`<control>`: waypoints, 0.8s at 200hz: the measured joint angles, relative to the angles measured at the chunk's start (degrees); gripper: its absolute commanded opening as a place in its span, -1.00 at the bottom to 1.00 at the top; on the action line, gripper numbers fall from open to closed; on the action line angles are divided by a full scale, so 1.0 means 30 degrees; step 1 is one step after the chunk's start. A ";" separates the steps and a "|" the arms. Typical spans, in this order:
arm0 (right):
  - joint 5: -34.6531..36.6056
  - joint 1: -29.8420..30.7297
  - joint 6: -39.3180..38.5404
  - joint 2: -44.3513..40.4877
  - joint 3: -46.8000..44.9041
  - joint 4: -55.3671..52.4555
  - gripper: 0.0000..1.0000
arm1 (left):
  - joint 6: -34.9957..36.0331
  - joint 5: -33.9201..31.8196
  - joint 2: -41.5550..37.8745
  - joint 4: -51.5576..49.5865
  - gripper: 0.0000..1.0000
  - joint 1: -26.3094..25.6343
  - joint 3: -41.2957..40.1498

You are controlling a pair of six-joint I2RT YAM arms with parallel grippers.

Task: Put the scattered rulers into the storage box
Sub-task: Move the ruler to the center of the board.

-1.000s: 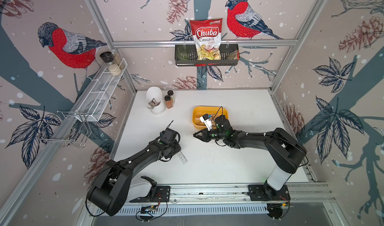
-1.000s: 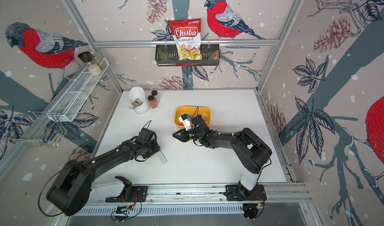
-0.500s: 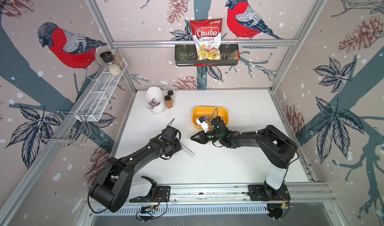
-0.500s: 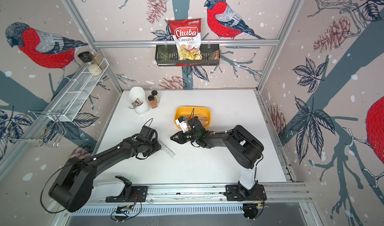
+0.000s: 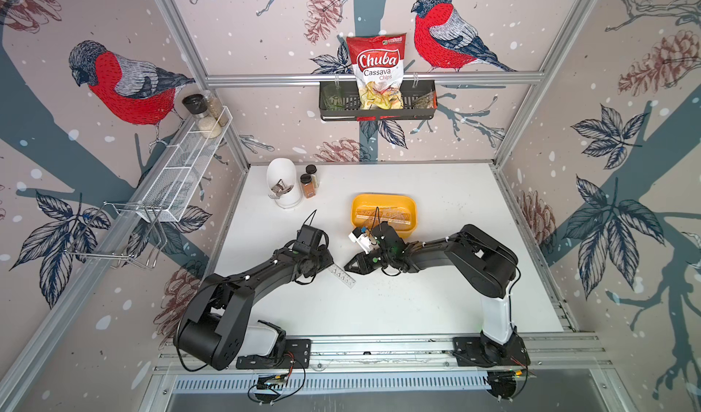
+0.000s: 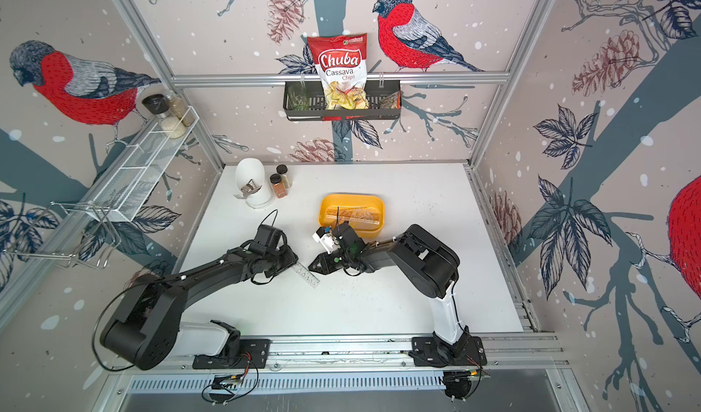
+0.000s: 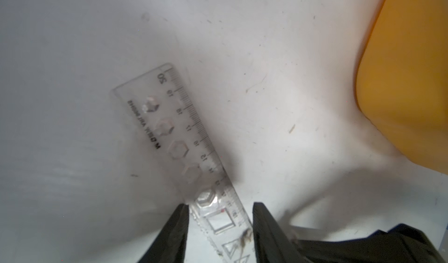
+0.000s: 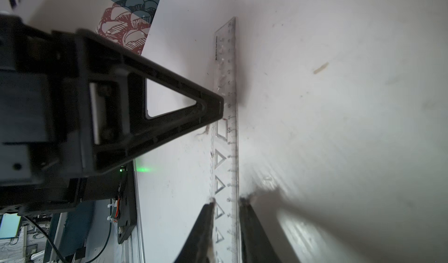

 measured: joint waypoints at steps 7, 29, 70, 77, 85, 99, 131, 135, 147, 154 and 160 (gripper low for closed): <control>-0.0058 0.0007 0.0000 0.0051 -0.0051 -0.0058 -0.49 | 0.0080 0.0058 0.0168 0.0255 -0.04 0.0000 0.0036; -0.0131 0.0095 0.0007 0.0102 -0.0095 -0.0102 -0.49 | 0.0080 0.0459 0.0627 0.1005 -0.05 0.0000 0.0168; -0.0393 0.0386 0.0007 0.0342 0.0022 0.0051 -0.49 | 0.0087 0.0692 0.1173 0.1566 -0.05 0.0000 0.0488; -0.0495 0.0437 0.0007 0.0401 0.0073 0.0066 -0.49 | 0.0095 0.0750 0.1224 0.1676 -0.05 0.0000 0.0532; -0.0546 0.0488 0.0007 0.0474 0.0168 0.0066 -0.49 | 0.0095 0.0860 0.1304 0.1763 -0.04 0.0000 0.0590; -0.0597 0.0532 0.0007 0.0539 0.0270 0.0051 -0.50 | 0.0095 0.0947 0.1348 0.1843 -0.05 0.0000 0.0634; -0.0612 0.0007 0.0102 0.0160 -0.0073 0.0044 -0.53 | 0.0102 0.1049 0.0554 0.1566 -0.02 0.0182 0.0117; -0.0619 -0.0080 0.0131 0.0080 -0.0124 0.0087 -0.55 | 0.0109 0.1115 0.0379 0.1464 -0.02 0.0270 0.0015; -0.0612 -0.0270 0.0627 0.0007 -0.0095 0.0532 -0.62 | 0.0255 0.1486 -0.0175 0.1384 -0.02 0.0678 -0.0430; -0.0634 -0.0270 0.0758 0.0036 0.0036 0.0787 -0.66 | 0.0364 0.1719 -0.0459 0.1435 -0.01 0.0976 -0.0707; -0.0714 -0.0240 0.0998 0.0095 0.0182 0.1107 -0.68 | 0.0459 0.2025 -0.0648 0.1443 0.00 0.1195 -0.0896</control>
